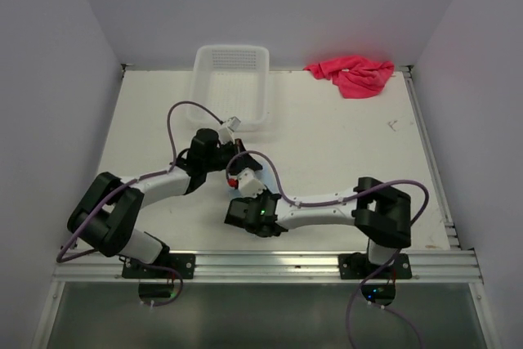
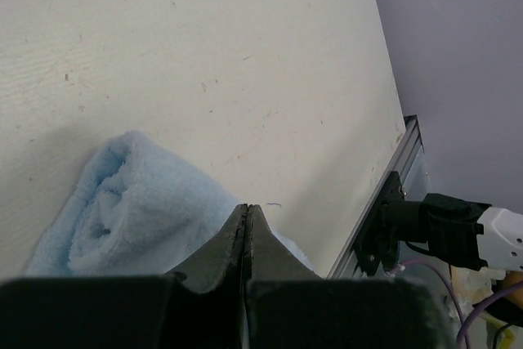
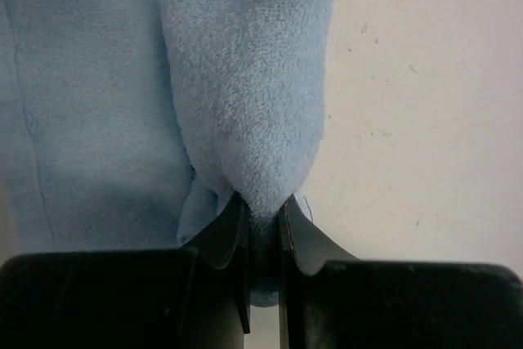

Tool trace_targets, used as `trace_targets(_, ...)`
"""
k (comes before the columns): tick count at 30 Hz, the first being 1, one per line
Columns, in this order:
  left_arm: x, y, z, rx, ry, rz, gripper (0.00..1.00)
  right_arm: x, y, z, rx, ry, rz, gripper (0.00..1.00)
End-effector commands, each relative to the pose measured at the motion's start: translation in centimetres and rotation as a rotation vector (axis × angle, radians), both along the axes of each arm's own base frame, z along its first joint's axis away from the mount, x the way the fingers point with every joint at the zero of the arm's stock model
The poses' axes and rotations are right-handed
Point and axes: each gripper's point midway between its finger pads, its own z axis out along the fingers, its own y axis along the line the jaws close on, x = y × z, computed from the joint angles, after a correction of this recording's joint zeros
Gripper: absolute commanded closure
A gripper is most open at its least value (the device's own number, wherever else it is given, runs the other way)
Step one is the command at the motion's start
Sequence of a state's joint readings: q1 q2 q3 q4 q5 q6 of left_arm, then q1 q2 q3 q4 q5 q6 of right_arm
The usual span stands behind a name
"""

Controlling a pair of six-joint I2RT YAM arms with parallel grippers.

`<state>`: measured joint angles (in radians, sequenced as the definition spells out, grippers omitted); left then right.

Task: Roll the towels
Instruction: Roll the towel

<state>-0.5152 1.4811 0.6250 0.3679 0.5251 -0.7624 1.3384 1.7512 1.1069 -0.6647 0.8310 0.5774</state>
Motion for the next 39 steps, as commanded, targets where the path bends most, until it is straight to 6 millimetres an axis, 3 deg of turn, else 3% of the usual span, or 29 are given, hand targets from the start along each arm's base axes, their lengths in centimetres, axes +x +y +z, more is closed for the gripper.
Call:
trace_targets(1, 1.0, 0.1, 2.6, -0.009, -0.081, 0.006, 1.00, 0.1, 0.0, 2.6, -0.218, -0.179, 0.038, 1.00)
trace_targets(2, 1.0, 0.0, 2.7, -0.009, -0.085, 0.003, 1.00, 0.2, 0.3, 3.2, -0.256, -0.230, 0.042, 1.00)
trace_targets(3, 1.1, 0.0, 2.8, -0.011, -0.090, 0.001, 1.00, 0.1, 0.6, 2.0, -0.315, -0.243, 0.049, 1.00)
trace_targets(4, 1.0, 0.0, 2.6, -0.012, -0.086, -0.003, 1.00, -0.4, 1.9, 2.4, -0.312, -0.260, 0.068, 1.00)
trace_targets(9, 0.6, -0.1, 1.8, 0.004, -0.081, -0.004, 1.00, -1.6, 3.1, 0.5, -0.363, -0.232, 0.109, 1.00)
trace_targets(21, -2.8, -0.7, -4.4, 0.036, 0.041, -0.047, 1.00, -2.6, 3.3, -0.9, -0.279, -0.151, 0.115, 0.94)
trace_targets(24, -3.9, -0.1, -6.7, 0.057, 0.097, -0.045, 1.00, -2.7, 3.2, -1.1, -0.204, -0.095, 0.098, 0.87)
trace_targets(26, -4.4, 0.1, -8.0, 0.071, 0.132, -0.050, 1.00, -2.9, 3.7, -1.5, -0.114, -0.022, 0.088, 0.78)
trace_targets(27, -4.6, 0.1, -8.3, 0.069, 0.147, -0.051, 1.00, -2.9, 4.0, -0.6, -0.053, -0.009, 0.085, 0.75)
trace_targets(28, -5.2, 0.3, -9.1, 0.075, 0.173, -0.056, 1.00, -2.7, 3.3, -0.7, -0.028, 0.015, 0.072, 0.67)
trace_targets(30, -5.5, 0.4, -9.5, 0.069, 0.183, -0.051, 1.00, -2.9, 3.6, 0.3, 0.086, 0.060, 0.066, 0.59)
trace_targets(31, -5.6, 0.4, -9.7, 0.071, 0.193, -0.051, 1.00, -2.7, 3.6, 0.7, 0.123, 0.079, 0.057, 0.49)
trace_targets(36, -5.4, 0.4, -9.5, 0.069, 0.185, -0.051, 1.00, -3.2, 3.8, 3.5, 0.328, 0.164, 0.069, 0.31)
trace_targets(37, -5.4, 0.4, -9.5, 0.071, 0.186, -0.048, 1.00, -3.0, 4.0, 5.0, 0.410, 0.178, 0.070, 0.28)
trace_targets(39, -5.4, 0.3, -9.5, 0.071, 0.185, -0.052, 1.00, -3.1, 3.3, 4.9, 0.471, 0.210, 0.056, 0.21)
